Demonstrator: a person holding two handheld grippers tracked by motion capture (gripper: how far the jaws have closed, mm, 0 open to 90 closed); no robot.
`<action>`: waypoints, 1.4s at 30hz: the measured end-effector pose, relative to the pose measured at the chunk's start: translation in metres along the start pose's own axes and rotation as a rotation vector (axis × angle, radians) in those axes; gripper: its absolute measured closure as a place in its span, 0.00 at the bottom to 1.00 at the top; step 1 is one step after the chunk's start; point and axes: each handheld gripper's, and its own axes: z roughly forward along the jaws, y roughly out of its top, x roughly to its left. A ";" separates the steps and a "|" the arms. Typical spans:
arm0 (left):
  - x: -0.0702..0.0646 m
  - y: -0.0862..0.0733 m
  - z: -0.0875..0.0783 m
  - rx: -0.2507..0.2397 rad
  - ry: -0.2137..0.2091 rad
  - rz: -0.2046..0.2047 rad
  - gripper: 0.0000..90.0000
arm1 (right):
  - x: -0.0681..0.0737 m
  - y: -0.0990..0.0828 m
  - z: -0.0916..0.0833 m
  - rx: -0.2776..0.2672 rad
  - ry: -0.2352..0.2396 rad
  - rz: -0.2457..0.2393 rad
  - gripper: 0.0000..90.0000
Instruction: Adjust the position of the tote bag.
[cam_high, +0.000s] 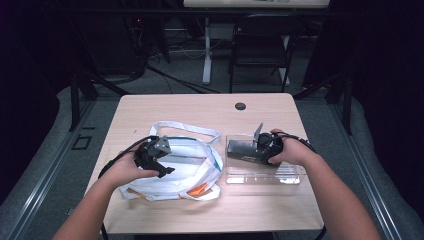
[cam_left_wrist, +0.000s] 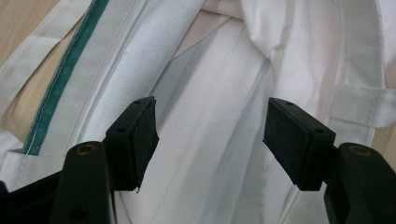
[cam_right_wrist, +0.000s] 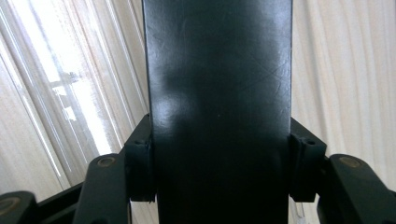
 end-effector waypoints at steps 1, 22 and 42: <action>0.000 0.000 0.000 0.000 0.001 0.000 0.39 | 0.000 0.000 0.000 -0.001 -0.003 -0.002 0.45; -0.004 -0.002 -0.005 -0.027 0.022 0.003 0.39 | -0.002 0.004 -0.014 -0.066 -0.011 0.040 0.40; -0.015 -0.021 -0.013 -0.084 0.067 -0.129 0.50 | 0.018 0.009 -0.052 -0.215 -0.117 0.272 0.52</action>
